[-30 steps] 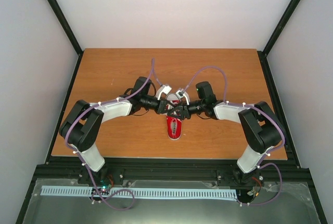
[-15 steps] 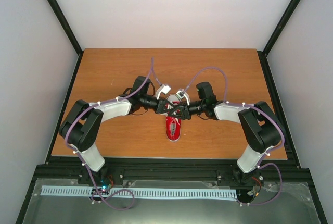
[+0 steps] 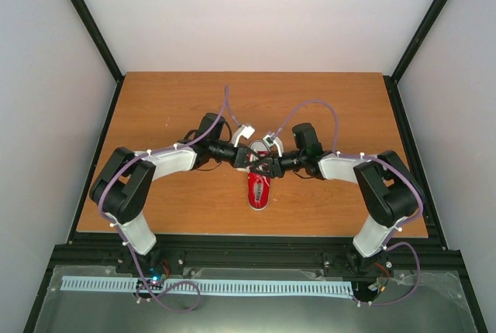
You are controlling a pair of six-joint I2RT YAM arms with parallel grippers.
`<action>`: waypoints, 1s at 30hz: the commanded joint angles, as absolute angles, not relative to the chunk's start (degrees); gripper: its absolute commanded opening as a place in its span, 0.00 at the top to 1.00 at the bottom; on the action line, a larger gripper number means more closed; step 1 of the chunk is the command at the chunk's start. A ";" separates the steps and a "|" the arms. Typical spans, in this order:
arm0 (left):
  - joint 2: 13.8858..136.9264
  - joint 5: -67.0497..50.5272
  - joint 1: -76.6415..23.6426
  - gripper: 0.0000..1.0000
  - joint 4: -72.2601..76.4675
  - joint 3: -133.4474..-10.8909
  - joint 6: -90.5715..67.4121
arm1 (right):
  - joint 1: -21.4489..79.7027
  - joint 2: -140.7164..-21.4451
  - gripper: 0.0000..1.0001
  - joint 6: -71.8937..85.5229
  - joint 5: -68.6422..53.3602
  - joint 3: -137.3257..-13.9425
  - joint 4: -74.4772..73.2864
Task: Tie the shoes
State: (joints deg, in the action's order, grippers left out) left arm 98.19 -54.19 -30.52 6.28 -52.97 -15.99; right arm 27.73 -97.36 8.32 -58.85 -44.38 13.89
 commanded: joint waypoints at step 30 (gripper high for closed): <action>96.97 -60.58 -30.98 0.97 2.96 -54.27 -12.90 | 27.86 -79.15 0.11 10.08 -47.75 -39.26 15.70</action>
